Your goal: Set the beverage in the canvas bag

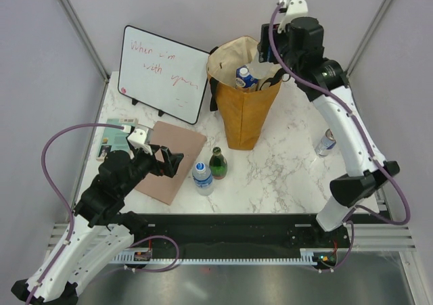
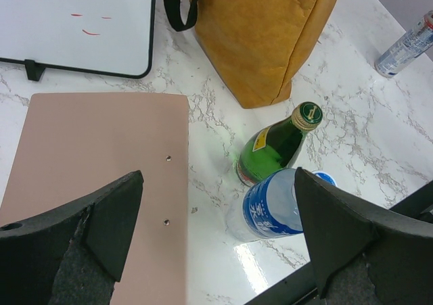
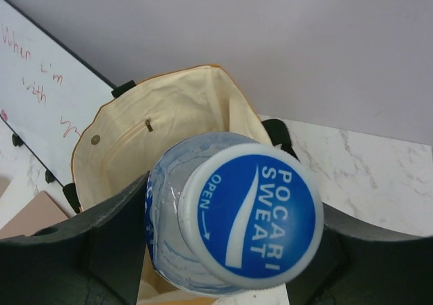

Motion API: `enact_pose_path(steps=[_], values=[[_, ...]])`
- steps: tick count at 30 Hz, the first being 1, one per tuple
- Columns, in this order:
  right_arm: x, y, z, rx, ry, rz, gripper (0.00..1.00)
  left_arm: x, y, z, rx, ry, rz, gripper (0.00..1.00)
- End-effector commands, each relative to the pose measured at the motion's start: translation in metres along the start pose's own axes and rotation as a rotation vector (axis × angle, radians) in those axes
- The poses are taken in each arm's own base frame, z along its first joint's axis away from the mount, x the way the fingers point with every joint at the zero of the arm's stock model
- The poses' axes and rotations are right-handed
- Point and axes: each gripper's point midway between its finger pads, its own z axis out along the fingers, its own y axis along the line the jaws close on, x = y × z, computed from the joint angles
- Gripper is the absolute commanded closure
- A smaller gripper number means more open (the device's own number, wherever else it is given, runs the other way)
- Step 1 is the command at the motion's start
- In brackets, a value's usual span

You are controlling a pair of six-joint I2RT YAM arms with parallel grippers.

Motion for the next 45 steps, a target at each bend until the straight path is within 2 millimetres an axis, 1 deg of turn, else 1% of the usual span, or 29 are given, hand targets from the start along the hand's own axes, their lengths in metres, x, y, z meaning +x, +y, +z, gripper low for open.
enact_pose_path(steps=[1, 2, 3, 4, 6, 7, 11, 15, 17, 19, 20, 21, 25, 27, 29, 30, 32, 33, 35, 36, 38, 39, 40, 43, 44, 45], values=[[-0.046, 0.034, 0.022, -0.158, -0.178, -0.041, 1.0, -0.008, -0.003, 0.003, 0.012, -0.029, 0.016, 0.0], [-0.031, 0.043, 0.036, -0.177, -0.147, -0.06, 1.0, -0.007, -0.002, 0.003, 0.009, -0.026, 0.016, 0.0], [-0.025, 0.046, 0.042, -0.19, -0.138, -0.089, 1.0, -0.007, -0.002, 0.003, 0.01, -0.028, 0.016, 0.0], [-0.012, 0.049, 0.054, -0.195, -0.109, -0.113, 1.0, -0.007, -0.002, 0.004, 0.009, -0.026, 0.016, 0.0], [-0.001, 0.053, 0.063, -0.214, -0.094, -0.13, 1.0, -0.007, -0.002, 0.004, 0.006, -0.027, 0.016, 0.0], [0.012, 0.057, 0.07, -0.227, -0.066, -0.138, 1.0, -0.007, -0.002, 0.004, 0.006, -0.024, 0.016, 0.0], [0.032, 0.069, 0.076, -0.29, -0.026, -0.137, 1.0, -0.007, -0.002, 0.004, 0.006, -0.024, 0.016, 0.0], [0.044, 0.071, 0.079, -0.289, -0.002, -0.146, 1.0, -0.006, -0.002, 0.004, 0.005, -0.022, 0.017, 0.0], [0.039, 0.067, 0.077, -0.269, -0.013, -0.151, 1.0, -0.006, -0.002, 0.004, 0.007, -0.022, 0.017, 0.0], [0.031, 0.066, 0.073, -0.268, -0.035, -0.155, 1.0, -0.006, -0.002, 0.004, 0.01, -0.022, 0.017, 0.0], [0.027, 0.063, 0.074, -0.247, -0.043, -0.155, 1.0, -0.007, -0.003, 0.004, 0.011, -0.024, 0.017, 0.0], [0.018, 0.063, 0.07, -0.245, -0.063, -0.157, 1.0, -0.006, -0.002, 0.004, 0.01, -0.022, 0.017, 0.0], [-0.006, 0.056, 0.066, -0.202, -0.121, -0.16, 1.0, -0.007, -0.002, 0.004, 0.009, -0.026, 0.016, 0.0], [-0.019, 0.047, 0.063, -0.159, -0.151, -0.163, 1.0, -0.006, -0.002, 0.004, 0.008, -0.022, 0.017, 0.0], [-0.027, 0.04, 0.059, -0.123, -0.168, -0.177, 1.0, -0.007, -0.002, 0.003, 0.008, -0.025, 0.016, 0.0], [-0.029, 0.033, 0.057, -0.084, -0.17, -0.181, 1.0, -0.007, -0.002, 0.003, 0.008, -0.025, 0.016, 0.0], [-0.032, 0.025, 0.052, -0.05, -0.175, -0.199, 1.0, -0.007, -0.002, 0.003, 0.009, -0.025, 0.017, 0.0], [-0.027, 0.021, 0.052, -0.036, -0.161, -0.205, 1.0, -0.007, -0.002, 0.003, 0.008, -0.025, 0.016, 0.0], [-0.027, 0.021, 0.046, -0.043, -0.155, -0.204, 1.0, -0.006, -0.002, 0.004, 0.008, -0.022, 0.017, 0.0], [-0.019, 0.021, 0.046, -0.048, -0.125, -0.206, 1.0, -0.006, -0.002, 0.003, 0.011, -0.024, 0.017, 0.0], [-0.012, 0.023, 0.04, -0.068, -0.098, -0.195, 1.0, -0.007, -0.003, 0.004, 0.012, -0.024, 0.017, 0.0], [0.005, 0.023, 0.042, -0.075, -0.054, -0.204, 1.0, -0.007, -0.003, 0.004, 0.012, -0.024, 0.017, 0.0], [0.006, 0.022, 0.036, -0.078, -0.049, -0.201, 1.0, -0.007, -0.003, 0.003, 0.011, -0.026, 0.016, 0.0], [0.027, 0.02, 0.032, -0.082, 0.009, -0.193, 1.0, -0.007, -0.003, 0.003, 0.011, -0.026, 0.017, 0.0], [0.038, 0.02, 0.031, -0.086, 0.041, -0.193, 1.0, -0.007, -0.003, 0.003, 0.012, -0.024, 0.017, 0.0], [0.041, 0.02, 0.029, -0.083, 0.05, -0.183, 1.0, -0.006, -0.003, 0.004, 0.012, -0.023, 0.015, 0.0]])
